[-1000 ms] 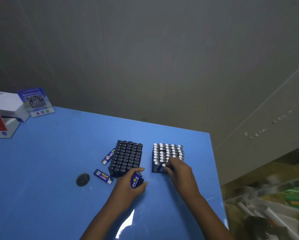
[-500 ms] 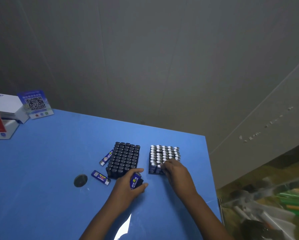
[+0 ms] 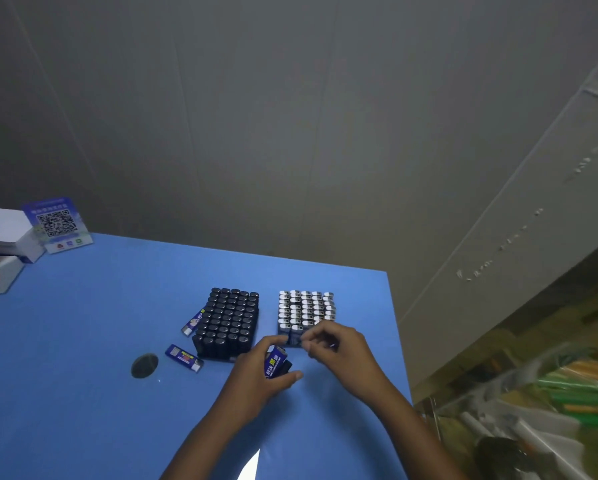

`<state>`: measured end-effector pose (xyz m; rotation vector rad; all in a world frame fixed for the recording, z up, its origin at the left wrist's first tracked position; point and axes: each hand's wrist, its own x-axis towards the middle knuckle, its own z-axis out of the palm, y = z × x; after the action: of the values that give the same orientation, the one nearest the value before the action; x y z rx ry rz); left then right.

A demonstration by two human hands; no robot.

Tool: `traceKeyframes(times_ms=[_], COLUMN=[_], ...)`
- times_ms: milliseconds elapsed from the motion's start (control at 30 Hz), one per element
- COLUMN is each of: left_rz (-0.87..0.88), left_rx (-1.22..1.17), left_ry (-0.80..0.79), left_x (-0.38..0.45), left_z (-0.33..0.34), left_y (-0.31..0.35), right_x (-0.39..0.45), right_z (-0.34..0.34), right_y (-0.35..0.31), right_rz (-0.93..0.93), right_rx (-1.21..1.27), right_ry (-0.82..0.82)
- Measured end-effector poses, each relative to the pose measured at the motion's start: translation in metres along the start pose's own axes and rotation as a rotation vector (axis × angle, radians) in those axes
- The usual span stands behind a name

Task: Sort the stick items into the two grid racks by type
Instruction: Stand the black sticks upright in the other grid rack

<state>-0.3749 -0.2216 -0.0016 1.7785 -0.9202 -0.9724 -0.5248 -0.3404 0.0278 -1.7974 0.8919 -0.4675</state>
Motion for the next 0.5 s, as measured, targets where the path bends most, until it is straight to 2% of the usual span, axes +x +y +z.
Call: traceKeyframes(times_ms=[500], left_rz=[0.075], left_rx=[0.241], left_ry=[-0.048], left_x=[-0.033], left_z=[0.065], left_y=[0.028], right_x=[-0.054], right_z=[-0.033], right_y=[0.009], right_rz=[-0.097], right_rx=[0.01], right_ry=[-0.084])
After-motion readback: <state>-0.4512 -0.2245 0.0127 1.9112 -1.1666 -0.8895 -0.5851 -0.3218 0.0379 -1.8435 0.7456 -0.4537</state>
